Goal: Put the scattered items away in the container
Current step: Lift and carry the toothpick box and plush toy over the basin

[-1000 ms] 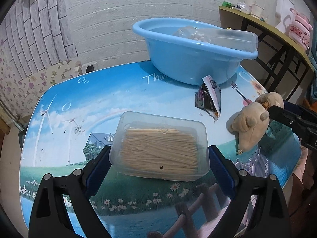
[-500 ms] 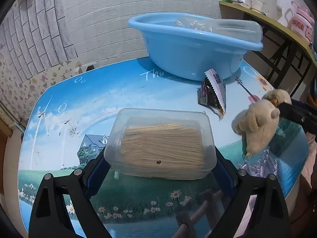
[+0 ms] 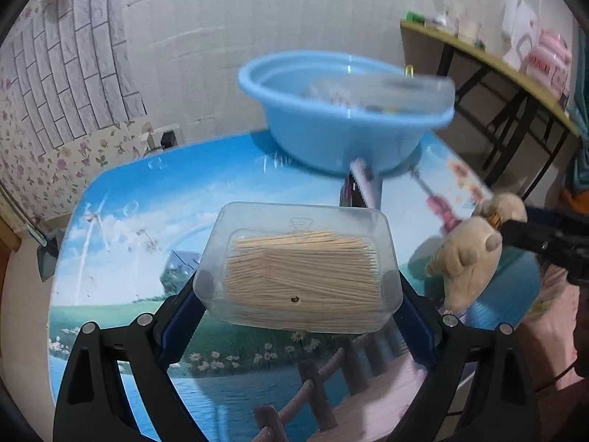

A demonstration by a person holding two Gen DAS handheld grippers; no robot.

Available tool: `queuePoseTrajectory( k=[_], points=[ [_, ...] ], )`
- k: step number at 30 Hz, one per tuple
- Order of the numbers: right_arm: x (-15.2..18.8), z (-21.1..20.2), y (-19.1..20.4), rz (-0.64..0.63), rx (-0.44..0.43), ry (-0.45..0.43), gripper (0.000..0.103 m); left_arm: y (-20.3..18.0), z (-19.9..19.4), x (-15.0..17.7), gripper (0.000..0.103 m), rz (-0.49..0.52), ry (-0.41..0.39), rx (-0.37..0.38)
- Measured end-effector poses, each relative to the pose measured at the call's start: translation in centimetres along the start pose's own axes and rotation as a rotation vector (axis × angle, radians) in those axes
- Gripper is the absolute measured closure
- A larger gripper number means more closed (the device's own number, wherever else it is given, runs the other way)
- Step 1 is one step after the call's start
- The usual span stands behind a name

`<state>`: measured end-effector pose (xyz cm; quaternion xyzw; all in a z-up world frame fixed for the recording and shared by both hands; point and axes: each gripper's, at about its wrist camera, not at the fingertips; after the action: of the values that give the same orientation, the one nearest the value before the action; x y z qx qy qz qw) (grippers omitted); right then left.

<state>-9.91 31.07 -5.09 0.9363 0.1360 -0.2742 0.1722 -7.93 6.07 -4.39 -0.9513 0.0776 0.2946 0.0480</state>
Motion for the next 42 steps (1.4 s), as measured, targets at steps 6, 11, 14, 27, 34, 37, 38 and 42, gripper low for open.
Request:
queuePoseTrajectory(
  k=[6, 11, 14, 27, 34, 37, 38, 42],
  points=[
    [-1.5, -2.8, -0.2, 0.032, -0.002, -0.039, 0.046, 0.5, -3.4, -1.8, 0.01, -0.011, -0.07, 0.005],
    [-2.6, -4.3, 0.7, 0.027, -0.004, -0.089, 0.046, 0.8, -4.9, -2.8, 0.01, -0.004, -0.109, -0.011],
    [-3.2, -4.7, 0.8, 0.031, -0.008, -0.1, 0.046, 0.9, -5.3, -3.3, 0.01, -0.008, -0.113, -0.013],
    [-7.9, -6.6, 0.8, 0.023, -0.005, -0.214, 0.046, 1.5, -5.3, -6.7, 0.01, 0.012, -0.136, 0.011],
    [-10.6, -4.9, 0.5, 0.014, 0.004, -0.214, 0.046, 0.7, -3.3, -9.6, 0.01, 0.045, -0.145, 0.031],
    [-11.7, -3.8, 0.1, 0.012, 0.012, -0.207, 0.046, 0.2, -1.8, -11.1, 0.01, 0.063, -0.141, 0.039],
    [-12.1, -3.4, 0.0, 0.015, 0.013, -0.206, 0.046, 0.1, -1.3, -11.6, 0.01, 0.068, -0.139, 0.044],
    [-13.7, -1.9, -0.7, 0.017, 0.016, -0.205, 0.046, -0.1, 1.0, -13.6, 0.01, 0.085, -0.126, 0.06]
  ],
)
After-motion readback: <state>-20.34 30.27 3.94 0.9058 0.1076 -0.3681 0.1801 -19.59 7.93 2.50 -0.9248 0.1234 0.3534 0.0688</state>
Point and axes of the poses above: each gripper's, at about its wrist camera, not at the fingertips, and z roughly the way its jaws point, y to its left, x to its underside, and after that the axes turned 4 degrees about y, right-handed
